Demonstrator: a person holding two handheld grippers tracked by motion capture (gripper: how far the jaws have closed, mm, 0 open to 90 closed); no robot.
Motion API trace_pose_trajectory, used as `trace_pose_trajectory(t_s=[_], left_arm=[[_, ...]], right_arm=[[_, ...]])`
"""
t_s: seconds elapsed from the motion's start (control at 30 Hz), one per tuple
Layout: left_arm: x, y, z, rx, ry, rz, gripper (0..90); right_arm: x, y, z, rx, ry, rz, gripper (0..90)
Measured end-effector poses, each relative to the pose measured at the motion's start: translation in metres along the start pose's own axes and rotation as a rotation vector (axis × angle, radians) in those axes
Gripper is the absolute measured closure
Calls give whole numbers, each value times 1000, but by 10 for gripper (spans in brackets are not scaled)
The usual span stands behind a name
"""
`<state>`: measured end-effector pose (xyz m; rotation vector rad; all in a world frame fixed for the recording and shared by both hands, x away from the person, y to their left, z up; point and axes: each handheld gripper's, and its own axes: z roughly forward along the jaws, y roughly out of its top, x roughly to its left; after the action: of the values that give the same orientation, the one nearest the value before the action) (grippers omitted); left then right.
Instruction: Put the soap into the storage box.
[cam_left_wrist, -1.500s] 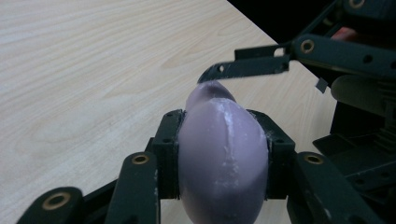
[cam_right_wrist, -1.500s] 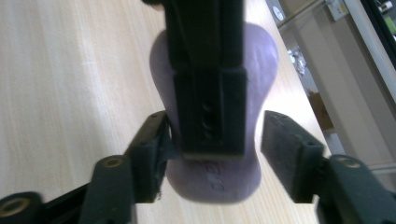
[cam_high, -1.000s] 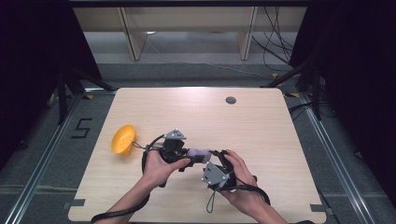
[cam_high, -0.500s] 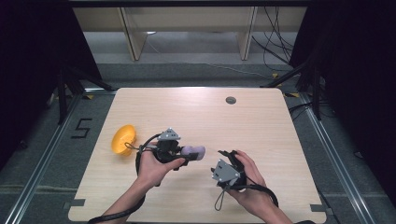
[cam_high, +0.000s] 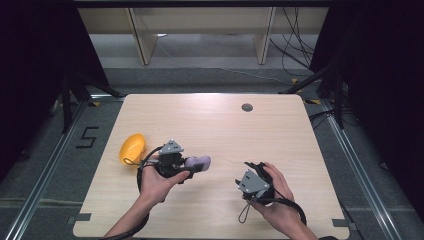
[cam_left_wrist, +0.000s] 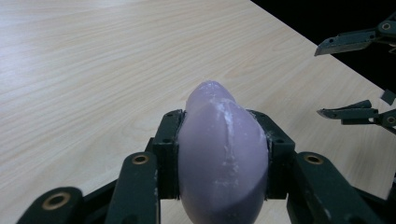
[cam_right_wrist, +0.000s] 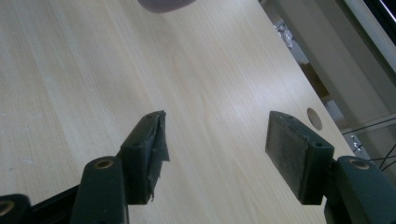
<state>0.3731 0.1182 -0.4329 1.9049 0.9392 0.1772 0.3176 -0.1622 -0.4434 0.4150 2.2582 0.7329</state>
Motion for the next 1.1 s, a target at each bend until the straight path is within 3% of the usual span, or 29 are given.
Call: trace_pose_trajectory(t_s=[0.07, 0.2, 0.43, 0.47, 0.6, 0.77, 0.83, 1.1], left_arm=[[2, -1, -3, -1, 13, -3, 584], [3, -3, -8, -17, 32, -8, 585], [9, -7, -16, -12, 40, -14, 584], [9, -8, -16, -26, 56, -18, 585], [12, -10, -20, -26, 62, -23, 585], [15, -11, -24, -28, 69, -26, 585], [15, -12, -25, -34, 74, -25, 585], [18, -14, -32, -47, 102, -38, 584]], right_arm=[[-1, -1, 0, -3, -1, -8, 389], [0, -3, 0, 2, 1, 26, 389], [-2, -5, 1, 5, 0, 17, 388], [-2, -5, 1, 7, 4, 12, 388], [-2, -6, 0, 10, -4, 38, 388], [-4, -6, 0, 4, 1, 18, 388], [-3, -7, 0, 13, 1, 50, 388], [-6, -8, 0, 2, -5, 43, 389]])
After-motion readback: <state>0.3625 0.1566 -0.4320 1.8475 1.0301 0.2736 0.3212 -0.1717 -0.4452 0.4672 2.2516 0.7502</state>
